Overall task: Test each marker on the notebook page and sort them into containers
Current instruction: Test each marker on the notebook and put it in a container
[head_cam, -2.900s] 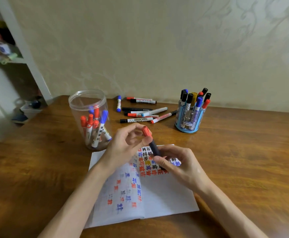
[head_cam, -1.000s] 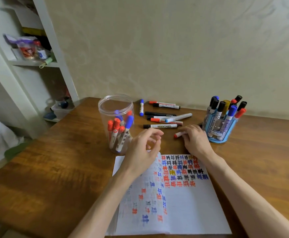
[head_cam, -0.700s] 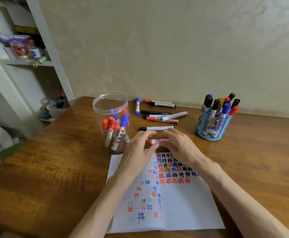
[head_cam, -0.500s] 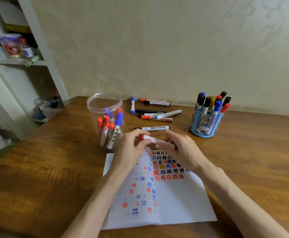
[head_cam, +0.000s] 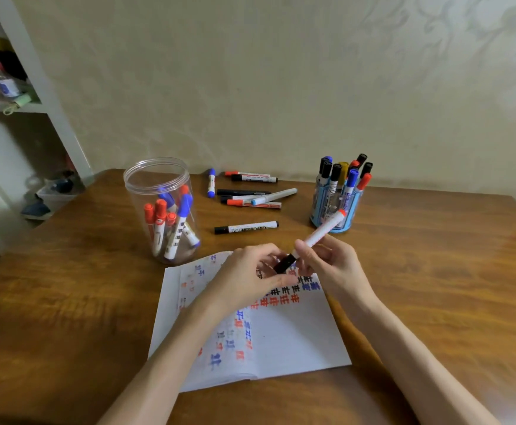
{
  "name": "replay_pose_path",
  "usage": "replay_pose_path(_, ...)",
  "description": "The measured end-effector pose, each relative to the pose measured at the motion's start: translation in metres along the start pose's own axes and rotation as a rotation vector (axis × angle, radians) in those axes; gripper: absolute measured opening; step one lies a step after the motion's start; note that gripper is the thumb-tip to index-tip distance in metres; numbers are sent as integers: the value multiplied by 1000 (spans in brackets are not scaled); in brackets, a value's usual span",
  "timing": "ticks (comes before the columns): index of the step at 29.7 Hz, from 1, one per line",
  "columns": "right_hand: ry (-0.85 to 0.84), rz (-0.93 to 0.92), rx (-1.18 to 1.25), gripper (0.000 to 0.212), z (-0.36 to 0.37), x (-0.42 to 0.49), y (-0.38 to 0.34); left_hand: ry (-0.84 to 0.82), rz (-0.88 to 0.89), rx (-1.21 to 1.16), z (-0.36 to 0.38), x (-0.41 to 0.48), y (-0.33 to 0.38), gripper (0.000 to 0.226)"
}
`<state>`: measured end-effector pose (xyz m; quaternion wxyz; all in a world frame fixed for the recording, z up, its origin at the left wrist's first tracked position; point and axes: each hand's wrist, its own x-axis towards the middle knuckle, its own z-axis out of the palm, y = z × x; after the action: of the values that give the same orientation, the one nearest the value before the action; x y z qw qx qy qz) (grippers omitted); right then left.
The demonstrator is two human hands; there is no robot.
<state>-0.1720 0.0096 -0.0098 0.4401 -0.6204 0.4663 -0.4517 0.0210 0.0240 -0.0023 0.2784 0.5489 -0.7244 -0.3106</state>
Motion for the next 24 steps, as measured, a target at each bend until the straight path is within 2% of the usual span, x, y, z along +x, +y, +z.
replay_pose_path(3, 18, 48, 40, 32, 1, -3, 4, 79, 13, 70, 4, -1, -4, 27)
replay_pose_path(9, 30, 6, 51, 31, 2, -5, 0, 17, 50, 48, 7, -3, -7, 21)
replay_pose_path(14, 307, -22, 173, 31, -51, 0, -1, 10, 8, -95, -19, -11, -29, 31)
replay_pose_path(18, 184, 76, 20, 20, -32, -4, 1, 49, 10, -121, -10, -8, -22, 17)
replay_pose_path(24, 98, 170, -141, 24, -21, -6, -3, 129, 61, -38, -4, -10, -25, 31)
